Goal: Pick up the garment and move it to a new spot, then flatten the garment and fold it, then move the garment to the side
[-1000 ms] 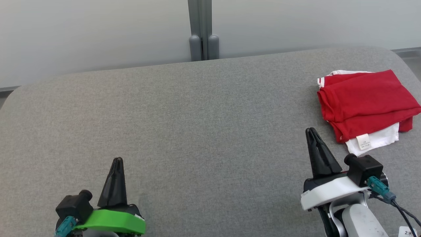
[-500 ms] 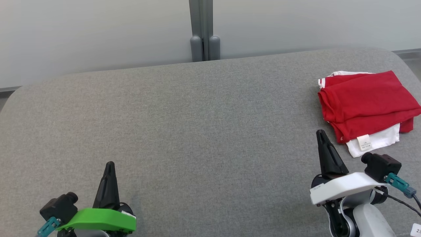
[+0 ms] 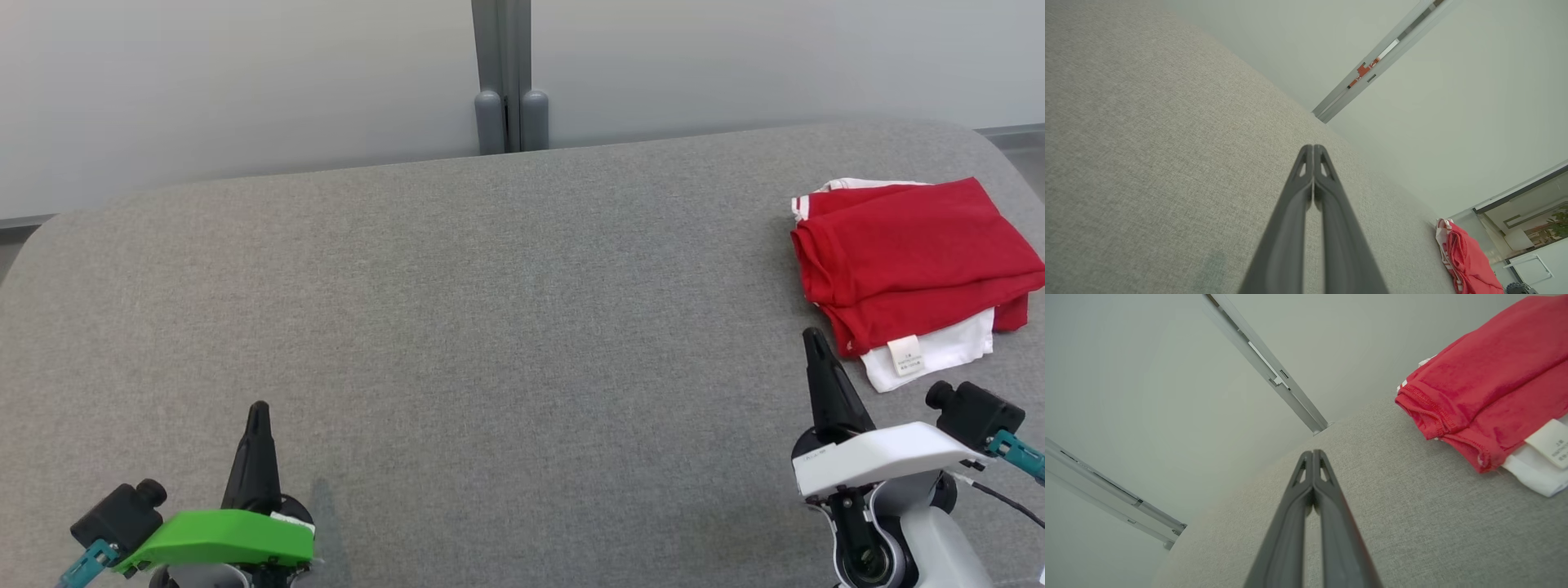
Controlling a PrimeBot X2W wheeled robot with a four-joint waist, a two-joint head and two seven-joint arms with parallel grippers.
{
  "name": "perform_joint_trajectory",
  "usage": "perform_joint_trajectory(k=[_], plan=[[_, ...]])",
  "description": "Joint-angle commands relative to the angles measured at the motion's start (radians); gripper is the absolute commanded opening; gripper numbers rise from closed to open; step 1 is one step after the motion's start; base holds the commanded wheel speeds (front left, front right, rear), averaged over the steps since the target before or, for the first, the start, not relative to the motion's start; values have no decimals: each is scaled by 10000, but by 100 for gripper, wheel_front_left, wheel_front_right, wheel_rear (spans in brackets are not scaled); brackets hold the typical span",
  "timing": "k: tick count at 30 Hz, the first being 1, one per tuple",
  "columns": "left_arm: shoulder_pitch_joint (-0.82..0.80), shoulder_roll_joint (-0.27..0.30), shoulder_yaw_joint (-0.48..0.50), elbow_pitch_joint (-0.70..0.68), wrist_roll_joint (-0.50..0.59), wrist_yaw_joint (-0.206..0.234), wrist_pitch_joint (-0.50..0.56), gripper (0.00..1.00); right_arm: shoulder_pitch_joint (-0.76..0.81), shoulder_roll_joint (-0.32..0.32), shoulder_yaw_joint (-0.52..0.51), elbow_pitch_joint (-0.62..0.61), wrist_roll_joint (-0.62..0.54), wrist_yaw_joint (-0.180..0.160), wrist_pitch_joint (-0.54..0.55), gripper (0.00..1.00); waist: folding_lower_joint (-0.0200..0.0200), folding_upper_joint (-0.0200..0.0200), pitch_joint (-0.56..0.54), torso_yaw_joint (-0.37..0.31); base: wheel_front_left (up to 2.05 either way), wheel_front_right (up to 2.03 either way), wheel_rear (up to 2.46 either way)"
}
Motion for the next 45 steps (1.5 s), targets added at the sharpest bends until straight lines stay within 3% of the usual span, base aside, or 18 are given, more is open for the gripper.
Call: perform_joint_trajectory(k=[1,45], plan=[[-324,99,95,-86,-351,-75,81,0,-152,-40,-74,-83,384,0,70,0,0,0,-3,4,0,0,0],[-695,133,826,173,-4651,-234,1399,0,-118,-47,-822,208,5397,1,1366,0,0,0,-95,108,0,0,0]])
